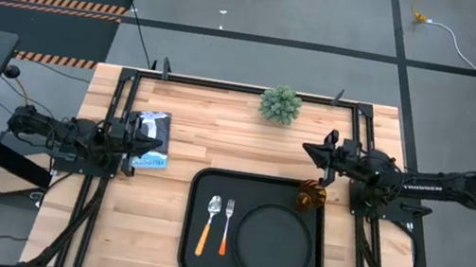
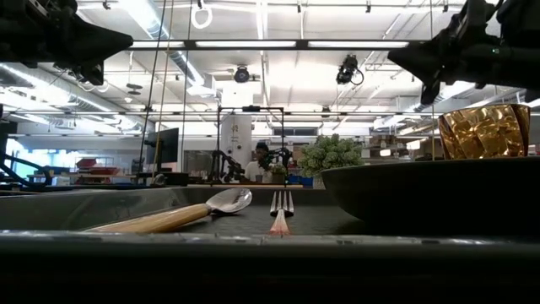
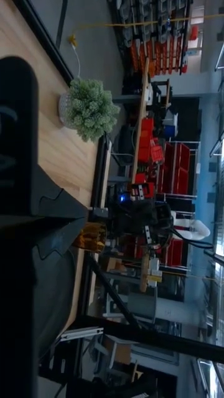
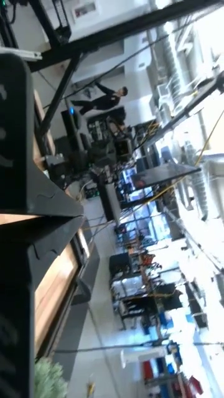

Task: Pick and place plate/cup/fork/spoon on tray
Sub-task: Return to Home Position

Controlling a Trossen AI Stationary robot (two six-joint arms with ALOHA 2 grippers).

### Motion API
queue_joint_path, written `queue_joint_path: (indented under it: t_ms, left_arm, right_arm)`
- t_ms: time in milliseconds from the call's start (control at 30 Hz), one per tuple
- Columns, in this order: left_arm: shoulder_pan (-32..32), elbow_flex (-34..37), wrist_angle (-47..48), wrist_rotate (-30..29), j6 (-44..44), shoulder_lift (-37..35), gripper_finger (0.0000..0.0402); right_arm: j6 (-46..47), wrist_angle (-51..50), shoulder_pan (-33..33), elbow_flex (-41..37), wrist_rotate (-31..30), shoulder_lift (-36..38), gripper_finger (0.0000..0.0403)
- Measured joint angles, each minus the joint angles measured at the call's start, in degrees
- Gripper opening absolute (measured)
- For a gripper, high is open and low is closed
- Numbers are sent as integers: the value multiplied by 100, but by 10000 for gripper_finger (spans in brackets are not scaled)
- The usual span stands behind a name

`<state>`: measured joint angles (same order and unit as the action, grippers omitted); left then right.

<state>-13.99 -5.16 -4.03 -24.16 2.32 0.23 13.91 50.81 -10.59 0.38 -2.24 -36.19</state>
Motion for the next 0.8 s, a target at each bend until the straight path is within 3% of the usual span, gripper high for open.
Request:
queue_joint_path:
  t_ms: [233,567,800]
  left_arm:
    - [0,-1,-32,-1,-36,0,7]
    - [0,-1,-453,5,-269,0,4]
    - [0,-3,-476,759,5,0,4]
  right_arm:
    - [-68,16,-525,-2,442,3,4]
    - [499,344,-1950,-2,1806,29,4]
    - [599,454,-2416,-2,2099,-17,3]
